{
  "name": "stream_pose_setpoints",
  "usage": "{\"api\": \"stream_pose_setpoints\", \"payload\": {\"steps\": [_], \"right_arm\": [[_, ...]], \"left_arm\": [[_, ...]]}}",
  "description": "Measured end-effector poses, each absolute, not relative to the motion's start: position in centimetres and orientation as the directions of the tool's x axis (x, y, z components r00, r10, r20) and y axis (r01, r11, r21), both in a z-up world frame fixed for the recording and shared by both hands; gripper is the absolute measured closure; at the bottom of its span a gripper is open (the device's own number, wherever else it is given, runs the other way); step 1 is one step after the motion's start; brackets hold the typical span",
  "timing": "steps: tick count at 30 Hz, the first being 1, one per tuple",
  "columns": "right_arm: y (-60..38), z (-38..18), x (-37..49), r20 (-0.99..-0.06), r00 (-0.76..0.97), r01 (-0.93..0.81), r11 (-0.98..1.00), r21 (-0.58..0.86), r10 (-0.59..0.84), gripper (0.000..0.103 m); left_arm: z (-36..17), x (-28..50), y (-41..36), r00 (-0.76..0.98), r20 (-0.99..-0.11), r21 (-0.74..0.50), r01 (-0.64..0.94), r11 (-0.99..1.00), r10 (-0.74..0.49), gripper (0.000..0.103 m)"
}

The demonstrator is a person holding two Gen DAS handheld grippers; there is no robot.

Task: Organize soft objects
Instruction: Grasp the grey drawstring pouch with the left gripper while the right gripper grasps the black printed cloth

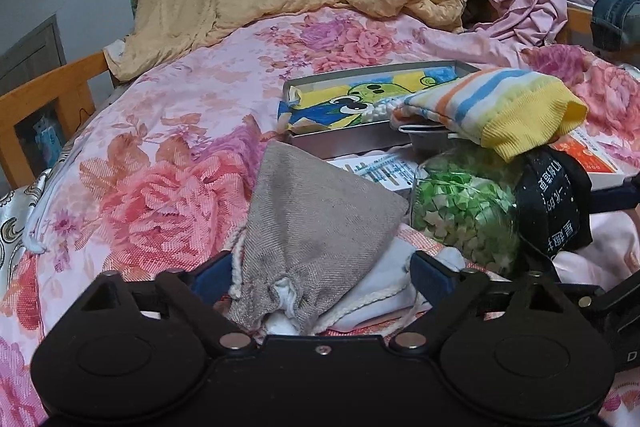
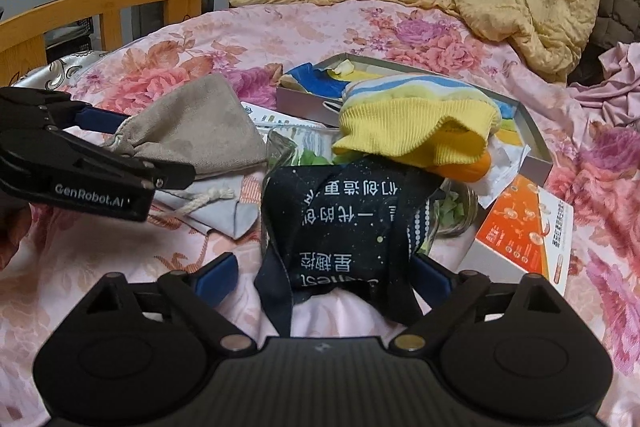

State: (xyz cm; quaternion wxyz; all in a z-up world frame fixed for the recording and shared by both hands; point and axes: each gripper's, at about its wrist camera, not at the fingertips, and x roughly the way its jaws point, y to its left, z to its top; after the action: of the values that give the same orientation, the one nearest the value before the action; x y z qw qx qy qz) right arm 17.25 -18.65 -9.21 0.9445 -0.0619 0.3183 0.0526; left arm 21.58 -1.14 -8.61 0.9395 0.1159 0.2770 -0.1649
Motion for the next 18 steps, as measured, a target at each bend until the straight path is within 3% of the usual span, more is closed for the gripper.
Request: {"api": "stream_pose_setpoints", "payload": {"steps": [4,12,18], "right_arm": [[-18.6,-9.3,17.3,-0.618,0.783,-0.147,0.987,-0.068,0.074,0.011],[-18.5,-9.5,17.5,-0.631,0.77,-0.16,0.986,-0.049,0.093,0.014],[-18.2,-10.0,17.7,-0.646,0.757,-0.157,0.987,-0.04,0.095,0.025]], "left_arm": [[-8.5,22.3,-0.9,0.777,-0.58,0.105,0.368,0.924,-0.244,0.023],[-8.9,22.5,-1.7,0.754,-0.625,0.173,0.387,0.906,-0.202,0.027],[-9.1,22.5,-2.4,0.752,-0.643,0.222,0.363,0.905,-0.144,0.038]]}}
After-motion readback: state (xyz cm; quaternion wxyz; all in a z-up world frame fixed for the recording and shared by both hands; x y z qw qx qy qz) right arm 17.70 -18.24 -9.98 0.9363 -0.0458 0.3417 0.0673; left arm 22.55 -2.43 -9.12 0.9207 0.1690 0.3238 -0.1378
